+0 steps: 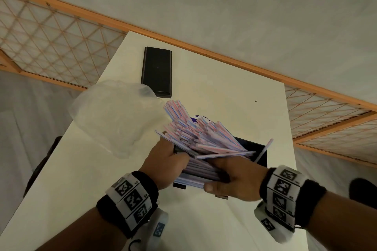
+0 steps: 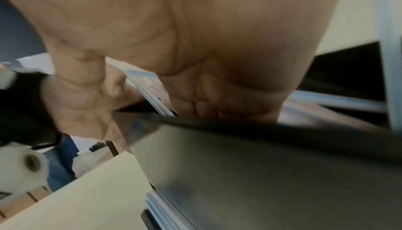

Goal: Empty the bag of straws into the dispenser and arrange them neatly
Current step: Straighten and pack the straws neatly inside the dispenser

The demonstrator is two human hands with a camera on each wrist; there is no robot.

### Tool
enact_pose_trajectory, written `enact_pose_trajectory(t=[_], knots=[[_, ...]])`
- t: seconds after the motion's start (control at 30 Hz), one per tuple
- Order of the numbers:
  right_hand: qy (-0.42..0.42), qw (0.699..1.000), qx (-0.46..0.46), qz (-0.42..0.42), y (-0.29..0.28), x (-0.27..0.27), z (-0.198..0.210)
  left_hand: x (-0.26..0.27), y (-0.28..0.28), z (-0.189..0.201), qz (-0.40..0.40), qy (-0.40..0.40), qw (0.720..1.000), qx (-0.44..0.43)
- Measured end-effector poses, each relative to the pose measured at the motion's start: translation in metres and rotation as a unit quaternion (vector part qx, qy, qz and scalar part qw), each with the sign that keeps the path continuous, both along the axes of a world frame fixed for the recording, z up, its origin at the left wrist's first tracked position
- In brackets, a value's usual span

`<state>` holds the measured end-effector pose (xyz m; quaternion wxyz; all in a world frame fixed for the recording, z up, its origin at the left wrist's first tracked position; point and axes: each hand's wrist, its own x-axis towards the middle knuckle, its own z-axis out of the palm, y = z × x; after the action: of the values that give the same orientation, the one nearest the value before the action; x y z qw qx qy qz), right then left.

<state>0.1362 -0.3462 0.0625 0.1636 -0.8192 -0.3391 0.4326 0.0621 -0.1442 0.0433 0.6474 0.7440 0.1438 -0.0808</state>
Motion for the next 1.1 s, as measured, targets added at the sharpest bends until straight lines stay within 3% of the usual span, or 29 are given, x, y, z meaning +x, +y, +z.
enact_pose_trajectory(t=[0.1,0.2,0.27,0.4,0.53,0.7,0.77,0.93,1.1], knots=[[-0.145,0.989,0.021,0.035,-0.011,-0.015,0.006,0.0,-0.002,-0.005,-0.012,0.009,1.0,0.021],[-0.164,0.986,0.028,0.017,-0.022,-0.029,0.012,0.001,-0.006,-0.01,-0.012,0.004,0.999,0.052],[-0.197,0.979,0.03,-0.038,-0.034,-0.026,0.022,0.002,-0.008,-0.011,-0.008,0.009,0.999,0.048],[-0.353,0.923,-0.005,-0.15,-0.061,0.01,0.053,0.005,-0.012,-0.01,0.047,0.011,0.999,-0.005],[-0.304,0.917,-0.221,-0.136,-0.061,0.045,0.06,0.009,-0.017,-0.015,0.119,0.013,0.993,0.0],[-0.299,0.906,-0.28,-0.108,-0.044,0.051,0.051,0.012,-0.018,-0.002,0.208,-0.045,0.977,-0.004],[-0.309,0.91,-0.255,-0.104,-0.038,0.049,0.054,0.016,-0.015,0.005,0.225,-0.054,0.972,0.028],[-0.294,0.937,-0.075,-0.171,-0.021,0.031,0.048,0.027,-0.017,0.017,0.254,-0.085,0.962,0.06],[-0.338,0.92,0.055,-0.191,-0.015,0.011,0.043,0.031,-0.025,0.019,0.272,-0.096,0.957,0.037]])
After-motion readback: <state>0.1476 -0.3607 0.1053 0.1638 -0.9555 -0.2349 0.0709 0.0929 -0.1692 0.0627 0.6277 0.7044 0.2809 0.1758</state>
